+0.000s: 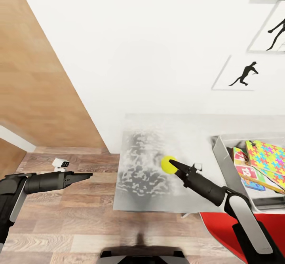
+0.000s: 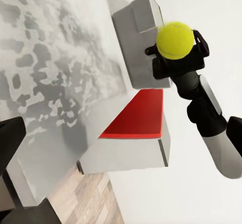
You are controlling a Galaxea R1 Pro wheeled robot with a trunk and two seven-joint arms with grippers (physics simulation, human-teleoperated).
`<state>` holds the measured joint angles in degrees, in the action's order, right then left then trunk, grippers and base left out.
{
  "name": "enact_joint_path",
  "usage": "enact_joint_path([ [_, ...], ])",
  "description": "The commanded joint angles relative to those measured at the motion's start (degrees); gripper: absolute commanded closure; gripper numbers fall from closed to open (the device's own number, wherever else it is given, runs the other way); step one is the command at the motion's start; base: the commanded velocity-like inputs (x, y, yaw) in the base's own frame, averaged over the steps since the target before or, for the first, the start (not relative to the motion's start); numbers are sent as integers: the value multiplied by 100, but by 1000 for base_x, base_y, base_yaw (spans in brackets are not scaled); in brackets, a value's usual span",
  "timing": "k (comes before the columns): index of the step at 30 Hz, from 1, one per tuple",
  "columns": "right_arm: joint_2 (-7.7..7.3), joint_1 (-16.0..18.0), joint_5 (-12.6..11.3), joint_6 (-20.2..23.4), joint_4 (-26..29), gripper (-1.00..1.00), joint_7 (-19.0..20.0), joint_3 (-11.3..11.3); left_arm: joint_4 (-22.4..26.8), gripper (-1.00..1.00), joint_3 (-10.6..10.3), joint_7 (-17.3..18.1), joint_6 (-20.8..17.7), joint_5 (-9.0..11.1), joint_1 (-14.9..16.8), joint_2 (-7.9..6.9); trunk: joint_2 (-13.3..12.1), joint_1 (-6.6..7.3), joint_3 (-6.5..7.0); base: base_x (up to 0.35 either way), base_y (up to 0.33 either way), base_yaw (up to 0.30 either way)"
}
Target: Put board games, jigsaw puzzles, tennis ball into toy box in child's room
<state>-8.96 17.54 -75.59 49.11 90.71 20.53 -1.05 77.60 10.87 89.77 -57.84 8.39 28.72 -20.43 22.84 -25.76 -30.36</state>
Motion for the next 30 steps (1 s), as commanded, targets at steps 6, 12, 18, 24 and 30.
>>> enact_joint_path([
  [6,14,-49,327,-83,0,100,212,0,1,-100,90,23,-61,4,2,-4,8,-3,49,-19,0,0],
  [12,2,-54,426,-99,0,100,248,27,1,-100,129,23,-63,25,2,-5,8,-3,106,-12,0,0],
  [18,-19,-57,431,-96,-1,100,256,49,1,-100,317,23,-76,38,-3,-50,8,-3,163,-2,0,0],
  [24,-26,-58,431,-95,-8,100,258,52,1,-100,518,23,-96,48,-6,-66,8,-3,219,0,0,0],
  [30,-16,-58,431,-102,-9,100,258,52,1,-100,543,23,-130,49,-6,-70,8,-3,276,0,0,0],
])
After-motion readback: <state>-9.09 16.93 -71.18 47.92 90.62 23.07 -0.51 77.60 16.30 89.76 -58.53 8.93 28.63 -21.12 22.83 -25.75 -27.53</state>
